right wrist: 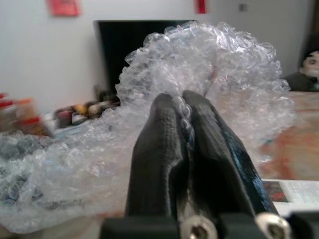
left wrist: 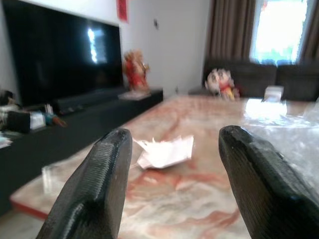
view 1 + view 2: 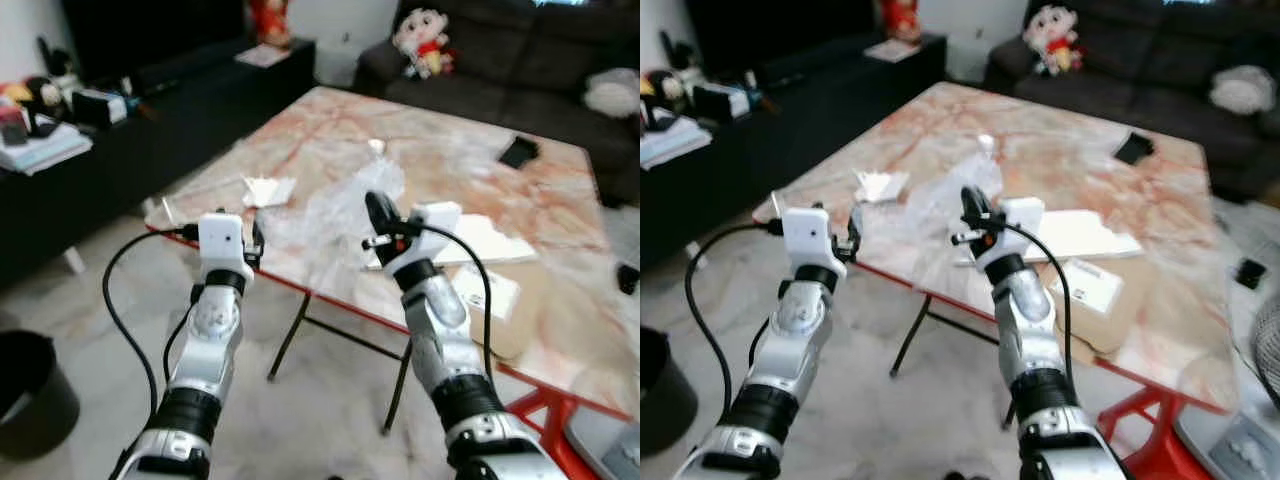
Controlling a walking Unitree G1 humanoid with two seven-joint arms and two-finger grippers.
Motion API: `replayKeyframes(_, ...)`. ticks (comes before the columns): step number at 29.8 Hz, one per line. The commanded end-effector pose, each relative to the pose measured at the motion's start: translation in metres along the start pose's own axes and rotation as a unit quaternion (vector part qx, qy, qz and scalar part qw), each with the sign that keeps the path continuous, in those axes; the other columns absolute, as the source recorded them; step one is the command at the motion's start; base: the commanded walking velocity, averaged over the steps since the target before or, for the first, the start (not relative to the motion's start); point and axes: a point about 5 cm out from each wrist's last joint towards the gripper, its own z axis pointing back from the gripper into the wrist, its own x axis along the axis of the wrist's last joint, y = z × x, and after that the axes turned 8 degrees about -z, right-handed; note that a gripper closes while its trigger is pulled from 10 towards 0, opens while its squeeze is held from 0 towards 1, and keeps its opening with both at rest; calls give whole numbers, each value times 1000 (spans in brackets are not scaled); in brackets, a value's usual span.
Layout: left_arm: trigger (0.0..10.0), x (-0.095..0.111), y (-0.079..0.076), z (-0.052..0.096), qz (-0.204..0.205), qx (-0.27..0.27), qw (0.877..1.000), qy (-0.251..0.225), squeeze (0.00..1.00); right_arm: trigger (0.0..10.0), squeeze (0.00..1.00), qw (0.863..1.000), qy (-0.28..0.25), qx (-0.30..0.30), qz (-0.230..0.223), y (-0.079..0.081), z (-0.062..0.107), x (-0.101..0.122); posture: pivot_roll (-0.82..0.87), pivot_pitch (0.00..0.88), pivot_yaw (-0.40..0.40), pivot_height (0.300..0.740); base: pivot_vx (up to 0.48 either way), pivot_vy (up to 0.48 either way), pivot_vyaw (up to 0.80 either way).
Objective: Picking trash to rubbish bin
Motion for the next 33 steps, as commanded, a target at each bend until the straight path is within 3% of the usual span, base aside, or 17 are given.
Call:
replayKeyframes(1,10000,-7,4,4,-4,4,1000,14,0,10000,0,1000,0,7,0,3,-4,2,1,0,-84,740,-296,0,0)
replayKeyframes(13,10000,-16,2,7,-4,-6,999,35,0,10000,0,1000,21,-8,2,-6,-1,-3,1,0,-86,740,-169,0,0)
replayKeyframes(18,10000,-38,-3,13,6,-29,995,92,0,10000,0,997,61,-53,0,-31,13,-13,-7,0,-89,740,0,0,0)
replayKeyframes(23,10000,-67,-2,26,0,-42,987,154,0,10000,0,983,124,-133,-14,-67,42,-30,-8,0,-91,740,0,0,0)
replayKeyframes(27,10000,-87,1,39,2,-46,977,206,0,10000,0,967,177,-183,3,-86,68,-43,-12,0,-88,740,0,0,0)
replayKeyframes(28,10000,-92,1,43,4,-47,974,221,0,10000,0,962,191,-197,0,-90,75,-47,-12,0,-86,740,0,0,0)
replayKeyframes(29,10000,-104,2,53,11,-45,965,258,0,10000,0,948,227,-224,1,-98,93,-56,-12,0,-84,740,0,0,0)
replayKeyframes(30,10000,-104,2,53,11,-45,965,258,0,10000,0,948,227,-224,1,-98,93,-56,-12,0,-84,740,0,0,0)
replayKeyframes(33,10000,-124,4,74,4,-49,946,320,0,10000,0,920,285,-268,-1,-108,125,-72,-10,0,-81,740,0,0,0)
